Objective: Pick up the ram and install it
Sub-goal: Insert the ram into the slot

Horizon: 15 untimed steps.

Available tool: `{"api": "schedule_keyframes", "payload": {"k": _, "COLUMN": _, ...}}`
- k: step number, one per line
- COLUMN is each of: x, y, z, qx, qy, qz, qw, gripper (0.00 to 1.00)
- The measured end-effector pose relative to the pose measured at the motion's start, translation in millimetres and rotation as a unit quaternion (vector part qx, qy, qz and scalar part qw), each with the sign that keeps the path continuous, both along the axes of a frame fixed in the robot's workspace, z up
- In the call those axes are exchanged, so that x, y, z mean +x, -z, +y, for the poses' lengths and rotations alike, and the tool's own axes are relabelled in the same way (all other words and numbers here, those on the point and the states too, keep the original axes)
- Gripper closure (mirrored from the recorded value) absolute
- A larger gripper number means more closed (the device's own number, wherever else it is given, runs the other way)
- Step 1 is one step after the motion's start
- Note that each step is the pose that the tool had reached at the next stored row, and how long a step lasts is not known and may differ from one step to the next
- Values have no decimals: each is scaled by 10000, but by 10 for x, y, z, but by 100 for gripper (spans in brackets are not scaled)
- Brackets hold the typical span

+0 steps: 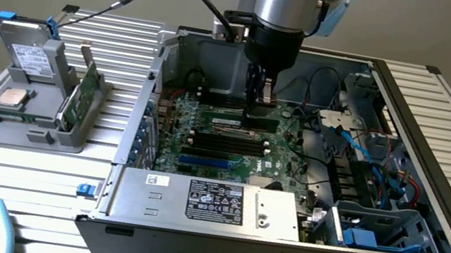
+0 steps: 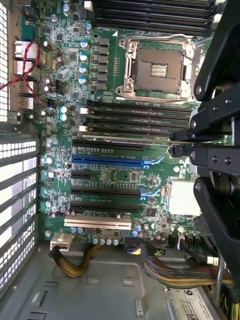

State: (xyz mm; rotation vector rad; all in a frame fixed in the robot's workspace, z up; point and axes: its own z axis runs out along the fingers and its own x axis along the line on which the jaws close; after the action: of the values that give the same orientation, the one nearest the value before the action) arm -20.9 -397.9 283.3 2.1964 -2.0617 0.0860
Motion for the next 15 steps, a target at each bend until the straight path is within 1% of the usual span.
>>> {"api": "schedule_keyframes", "payload": {"k": 2, "x": -19, "y": 16, "z": 0, "qx": 4, "qy": -49, "qz": 0, "qw": 10000, "gripper": 86}}
{"api": "schedule_keyframes", "payload": {"k": 3, "x": -24, "y": 23, "z": -1, "qx": 15, "qy": -69, "qz": 0, "qw": 10000, "gripper": 86}}
{"api": "schedule_keyframes", "payload": {"k": 4, "x": -27, "y": 30, "z": -3, "qx": 35, "qy": -85, "qz": -2, "qw": 10000, "gripper": 86}}
{"api": "schedule_keyframes", "payload": {"k": 5, "x": -28, "y": 36, "z": -4, "qx": 61, "qy": -97, "qz": -13, "qw": 9999, "gripper": 86}}
{"api": "schedule_keyframes", "payload": {"k": 6, "x": -29, "y": 39, "z": -6, "qx": 90, "qy": -103, "qz": -30, "qw": 9999, "gripper": 86}}
{"api": "schedule_keyframes", "payload": {"k": 8, "x": -36, "y": 45, "z": -11, "qx": 180, "qy": -103, "qz": -63, "qw": 9998, "gripper": 86}}
{"api": "schedule_keyframes", "payload": {"k": 9, "x": -42, "y": 48, "z": -14, "qx": 217, "qy": -103, "qz": -69, "qw": 9997, "gripper": 86}}
{"api": "schedule_keyframes", "payload": {"k": 10, "x": -49, "y": 51, "z": -17, "qx": 235, "qy": -104, "qz": -72, "qw": 9996, "gripper": 86}}
{"api": "schedule_keyframes", "payload": {"k": 12, "x": -61, "y": 57, "z": -24, "qx": 246, "qy": -103, "qz": -73, "qw": 9996, "gripper": 86}}
{"api": "schedule_keyframes", "payload": {"k": 14, "x": -64, "y": 68, "z": -32, "qx": 247, "qy": -104, "qz": -73, "qw": 9996, "gripper": 86}}
{"api": "schedule_keyframes", "payload": {"k": 15, "x": -65, "y": 80, "z": -38, "qx": 248, "qy": -103, "qz": -81, "qw": 9996, "gripper": 86}}
